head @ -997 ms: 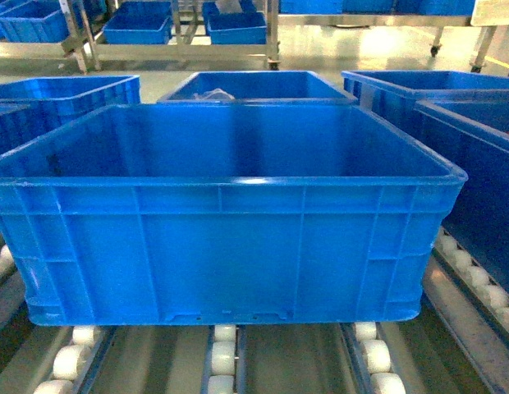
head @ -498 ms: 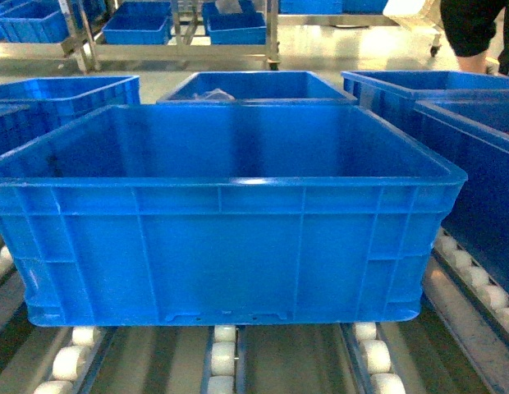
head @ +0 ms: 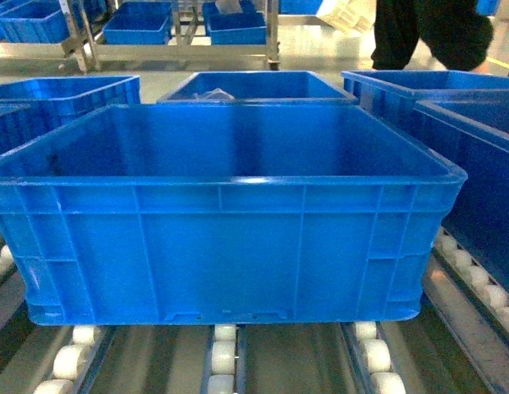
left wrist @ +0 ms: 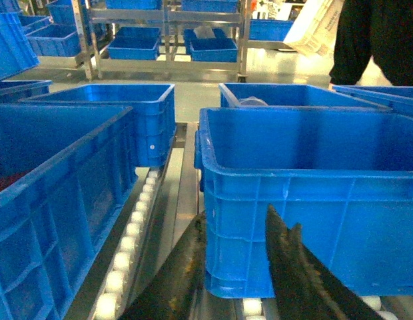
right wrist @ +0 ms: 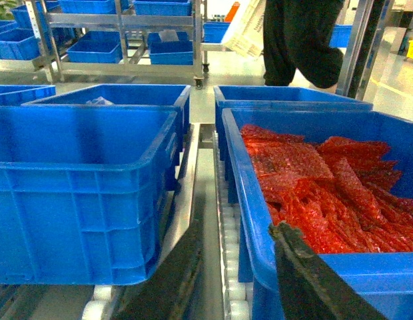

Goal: Place box next to blue box on left shelf

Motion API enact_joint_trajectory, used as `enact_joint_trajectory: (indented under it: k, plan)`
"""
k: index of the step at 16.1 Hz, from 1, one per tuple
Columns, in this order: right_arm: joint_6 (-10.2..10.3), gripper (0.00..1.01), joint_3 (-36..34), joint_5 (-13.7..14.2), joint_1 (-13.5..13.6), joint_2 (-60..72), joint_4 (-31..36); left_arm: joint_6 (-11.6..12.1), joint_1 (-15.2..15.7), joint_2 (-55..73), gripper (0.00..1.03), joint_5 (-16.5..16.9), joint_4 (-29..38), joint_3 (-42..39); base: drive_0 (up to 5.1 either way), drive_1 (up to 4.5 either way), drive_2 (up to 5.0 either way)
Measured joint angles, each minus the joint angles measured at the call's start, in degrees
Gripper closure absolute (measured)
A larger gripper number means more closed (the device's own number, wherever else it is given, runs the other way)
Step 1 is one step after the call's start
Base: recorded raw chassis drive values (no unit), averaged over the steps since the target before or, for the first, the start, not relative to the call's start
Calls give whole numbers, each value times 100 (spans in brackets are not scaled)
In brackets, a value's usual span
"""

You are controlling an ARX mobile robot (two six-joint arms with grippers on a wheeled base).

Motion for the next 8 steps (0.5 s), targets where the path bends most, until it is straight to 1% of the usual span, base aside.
enact_joint_trajectory:
  k: [1,4,5,6,7,8]
  plan:
    - [0,67,0,0,0,0,-2,0,0,0,70,0,0,0,0,0,0]
    - [0,56,0,0,0,0,-2,0,0,0,59,-2,-2,0,0,0,0]
    - [0,50,0,-2,0,0,-2,-2,0,0,53,0,-2,0,0,0,0]
    - [0,39,0,0,0,0,-2,-2,0,0,41,-2,0,0,0,0,0]
    - [0,12,0,0,0,0,-2,0,0,0,16,0,0,0,0,0,0]
    - [2,4,0,0,0,0,-2,4,0,0,5,-2,0,0,0,0,0]
